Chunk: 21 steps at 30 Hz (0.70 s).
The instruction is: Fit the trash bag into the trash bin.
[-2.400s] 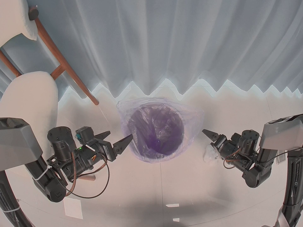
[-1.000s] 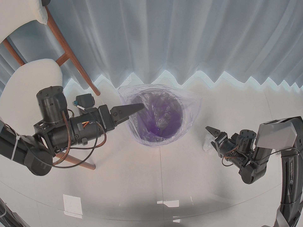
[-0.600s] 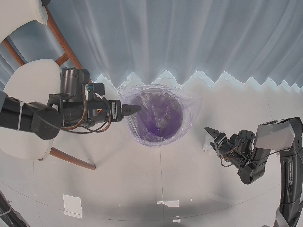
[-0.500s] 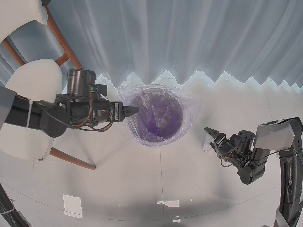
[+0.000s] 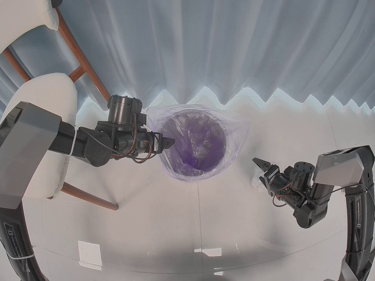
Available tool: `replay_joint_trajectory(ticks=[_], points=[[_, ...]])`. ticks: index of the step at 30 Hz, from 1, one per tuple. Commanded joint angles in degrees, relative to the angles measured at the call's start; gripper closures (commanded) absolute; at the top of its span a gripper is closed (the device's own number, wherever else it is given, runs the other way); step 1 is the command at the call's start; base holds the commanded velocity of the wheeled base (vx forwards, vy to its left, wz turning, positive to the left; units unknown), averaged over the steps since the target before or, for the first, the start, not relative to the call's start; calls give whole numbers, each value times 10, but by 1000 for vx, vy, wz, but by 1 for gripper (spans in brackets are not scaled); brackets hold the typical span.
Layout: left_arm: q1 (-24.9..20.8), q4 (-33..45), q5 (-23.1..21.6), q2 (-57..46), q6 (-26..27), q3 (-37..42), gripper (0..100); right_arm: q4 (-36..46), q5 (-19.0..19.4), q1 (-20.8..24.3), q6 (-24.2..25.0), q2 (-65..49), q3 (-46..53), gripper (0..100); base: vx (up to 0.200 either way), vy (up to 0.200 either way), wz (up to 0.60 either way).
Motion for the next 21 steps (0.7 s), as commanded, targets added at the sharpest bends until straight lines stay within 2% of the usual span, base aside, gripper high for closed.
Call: replay_joint_trajectory(ticks=[1, 7, 8, 12, 21], points=[[2, -3, 5, 19, 0, -11, 0, -10, 0, 0, 0, 1, -1, 0, 0, 0, 0], [7, 1, 13, 18, 0, -9, 0, -10, 0, 0, -2, 2, -1, 0, 0, 0, 0], [7, 1, 14, 18, -1, -9, 100, -10, 0, 0, -2, 2, -1, 0, 0, 0, 0], [6, -1, 30, 17, 0, 3, 100, -10, 0, 0, -2, 2, -1, 0, 0, 0, 0], [18, -6, 32, 13, 0, 47, 100, -10, 0, 0, -2, 2, -2, 0, 0, 0, 0]])
